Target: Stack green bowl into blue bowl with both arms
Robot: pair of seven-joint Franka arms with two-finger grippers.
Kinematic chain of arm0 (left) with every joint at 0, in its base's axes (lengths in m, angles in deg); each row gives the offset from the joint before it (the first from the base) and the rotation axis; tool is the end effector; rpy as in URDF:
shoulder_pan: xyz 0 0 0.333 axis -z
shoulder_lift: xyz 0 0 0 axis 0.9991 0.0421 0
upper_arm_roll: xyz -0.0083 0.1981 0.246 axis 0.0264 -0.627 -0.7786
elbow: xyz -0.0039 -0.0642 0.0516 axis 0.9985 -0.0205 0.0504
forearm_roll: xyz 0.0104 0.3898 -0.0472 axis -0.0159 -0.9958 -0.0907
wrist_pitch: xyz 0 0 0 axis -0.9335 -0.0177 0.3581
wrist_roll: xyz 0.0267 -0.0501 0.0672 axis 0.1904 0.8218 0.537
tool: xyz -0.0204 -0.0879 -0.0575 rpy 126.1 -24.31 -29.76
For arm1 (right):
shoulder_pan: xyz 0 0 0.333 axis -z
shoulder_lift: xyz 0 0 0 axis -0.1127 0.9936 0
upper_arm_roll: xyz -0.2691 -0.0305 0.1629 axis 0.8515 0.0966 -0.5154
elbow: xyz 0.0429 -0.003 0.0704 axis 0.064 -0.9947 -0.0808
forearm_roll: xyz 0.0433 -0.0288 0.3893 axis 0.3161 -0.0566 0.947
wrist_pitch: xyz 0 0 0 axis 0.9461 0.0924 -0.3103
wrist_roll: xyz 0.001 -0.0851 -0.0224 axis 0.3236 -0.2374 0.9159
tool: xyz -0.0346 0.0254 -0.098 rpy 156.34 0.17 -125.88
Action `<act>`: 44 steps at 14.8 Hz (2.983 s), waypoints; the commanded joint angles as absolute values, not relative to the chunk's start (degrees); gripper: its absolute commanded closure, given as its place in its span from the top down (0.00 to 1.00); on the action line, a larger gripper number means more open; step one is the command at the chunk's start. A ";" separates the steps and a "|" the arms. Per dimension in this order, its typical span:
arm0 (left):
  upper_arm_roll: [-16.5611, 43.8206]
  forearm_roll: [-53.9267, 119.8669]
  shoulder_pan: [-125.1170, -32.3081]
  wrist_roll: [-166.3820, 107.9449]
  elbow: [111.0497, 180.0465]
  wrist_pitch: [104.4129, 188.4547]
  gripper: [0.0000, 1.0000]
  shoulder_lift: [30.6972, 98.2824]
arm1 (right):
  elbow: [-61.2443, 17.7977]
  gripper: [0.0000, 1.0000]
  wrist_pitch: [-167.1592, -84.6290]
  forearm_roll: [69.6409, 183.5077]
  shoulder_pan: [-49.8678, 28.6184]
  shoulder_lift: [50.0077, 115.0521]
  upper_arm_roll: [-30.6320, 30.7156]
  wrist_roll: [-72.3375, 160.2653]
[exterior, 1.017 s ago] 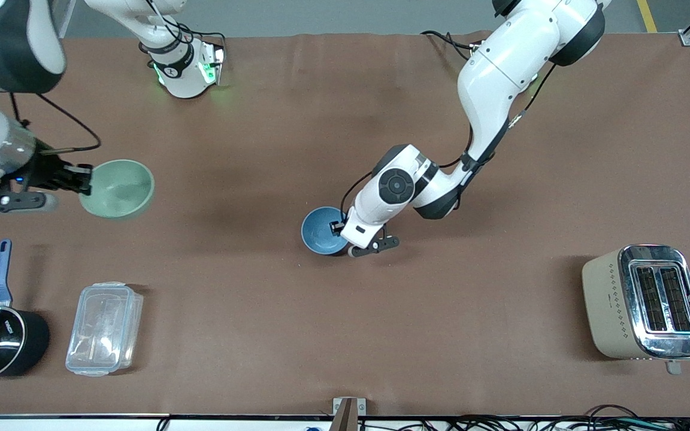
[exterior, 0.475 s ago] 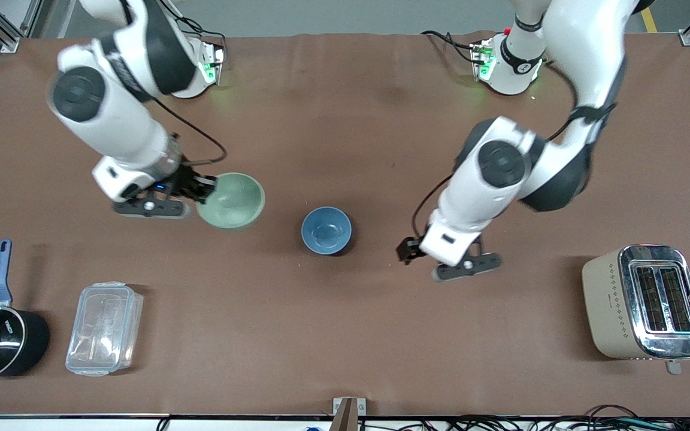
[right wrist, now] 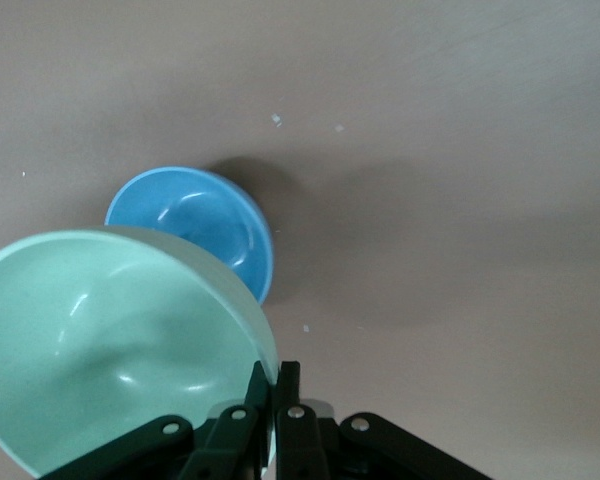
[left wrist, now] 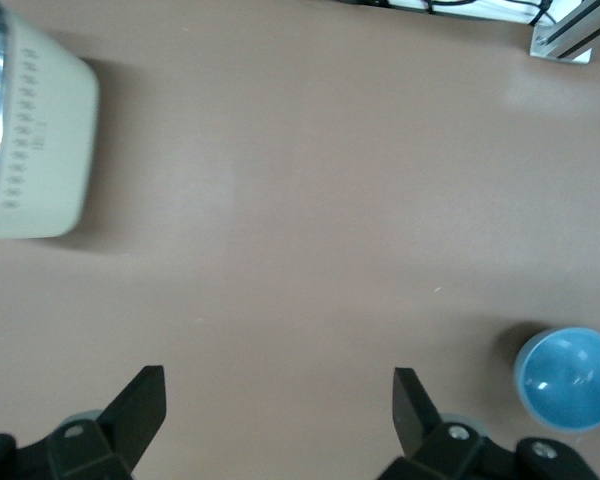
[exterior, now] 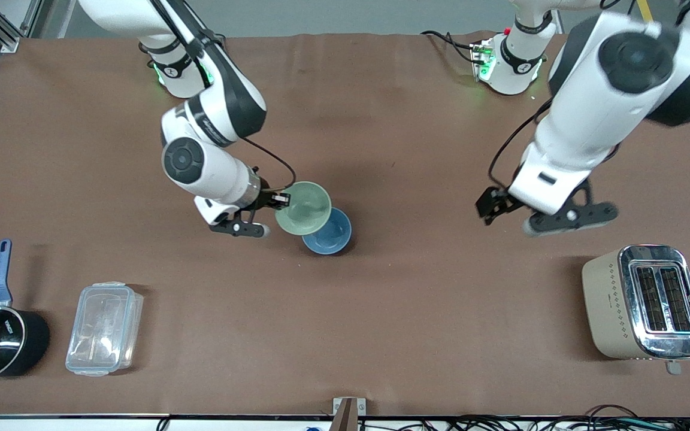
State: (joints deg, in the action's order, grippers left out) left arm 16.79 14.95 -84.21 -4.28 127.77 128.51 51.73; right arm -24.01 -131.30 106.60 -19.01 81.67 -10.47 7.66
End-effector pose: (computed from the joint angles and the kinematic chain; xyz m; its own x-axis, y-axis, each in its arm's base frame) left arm 0.5907 -0.2283 0.5826 0.9872 0.1083 0.1168 0.1111 -0.9937 -0.0174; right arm 0.5524 0.3365 0.3398 0.9665 -0.1526 -0.2062 -0.1937 -0.9611 -0.1969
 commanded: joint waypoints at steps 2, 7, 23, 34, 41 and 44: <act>16.40 19.31 -88.03 -15.33 129.94 123.85 1.00 45.82 | -23.25 0.01 -133.84 111.86 -19.89 84.81 -9.89 6.85; 4.98 22.56 -82.31 -25.90 135.99 119.27 1.00 37.39 | -23.25 0.02 -136.92 116.18 -20.25 88.33 -9.63 6.85; 0.93 23.01 -85.30 -31.18 141.11 118.83 1.00 33.24 | -23.42 0.07 -140.62 116.36 -20.60 91.85 -9.71 6.76; 1.10 22.66 -85.21 -31.01 140.23 119.44 1.00 35.88 | -23.07 0.07 -140.88 118.64 -21.30 92.46 -9.71 6.85; 0.93 23.10 -85.30 -31.19 139.26 119.27 1.00 35.44 | -23.34 0.04 -144.22 118.38 -21.21 92.82 -9.63 7.11; 1.10 23.19 -85.30 -31.01 139.26 119.18 1.00 35.35 | -23.51 0.05 -143.78 117.94 -21.12 92.82 -9.63 7.64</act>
State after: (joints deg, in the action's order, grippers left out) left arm 0.97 21.99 -84.89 -30.72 139.60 119.51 35.90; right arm -23.82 -143.73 117.53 -21.01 92.45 -9.65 7.39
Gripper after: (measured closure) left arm 0.000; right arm 0.956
